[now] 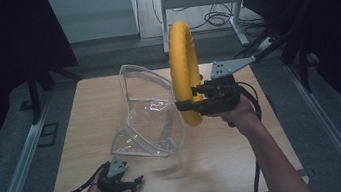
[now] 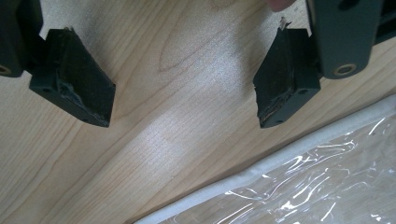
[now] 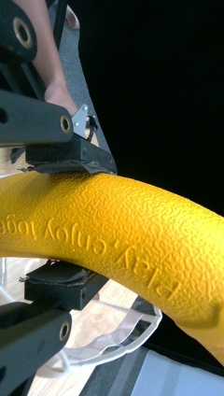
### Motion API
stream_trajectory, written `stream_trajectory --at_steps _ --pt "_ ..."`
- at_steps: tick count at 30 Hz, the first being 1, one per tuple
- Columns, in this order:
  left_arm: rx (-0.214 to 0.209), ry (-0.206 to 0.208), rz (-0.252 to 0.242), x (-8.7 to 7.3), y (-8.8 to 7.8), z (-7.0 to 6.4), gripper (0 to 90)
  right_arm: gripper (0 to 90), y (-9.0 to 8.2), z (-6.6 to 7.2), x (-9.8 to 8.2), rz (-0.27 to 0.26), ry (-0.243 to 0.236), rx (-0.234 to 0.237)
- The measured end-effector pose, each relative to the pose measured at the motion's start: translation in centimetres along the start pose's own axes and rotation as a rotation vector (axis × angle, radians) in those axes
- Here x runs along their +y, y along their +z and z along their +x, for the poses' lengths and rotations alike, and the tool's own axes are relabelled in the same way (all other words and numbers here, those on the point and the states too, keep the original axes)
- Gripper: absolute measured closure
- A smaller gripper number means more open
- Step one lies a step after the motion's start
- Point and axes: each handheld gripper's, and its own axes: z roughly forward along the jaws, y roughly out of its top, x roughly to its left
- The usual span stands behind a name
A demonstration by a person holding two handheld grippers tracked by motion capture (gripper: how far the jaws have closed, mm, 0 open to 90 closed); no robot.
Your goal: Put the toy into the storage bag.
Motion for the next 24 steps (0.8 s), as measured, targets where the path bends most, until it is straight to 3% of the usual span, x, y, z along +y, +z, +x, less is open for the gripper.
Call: stream_trajectory --at_steps 24 --pt "0.002 0.000 0.006 0.0 0.0 0.0 20.3 50.4 1.5 1.9 2.4 -0.041 -0.052 0.075"
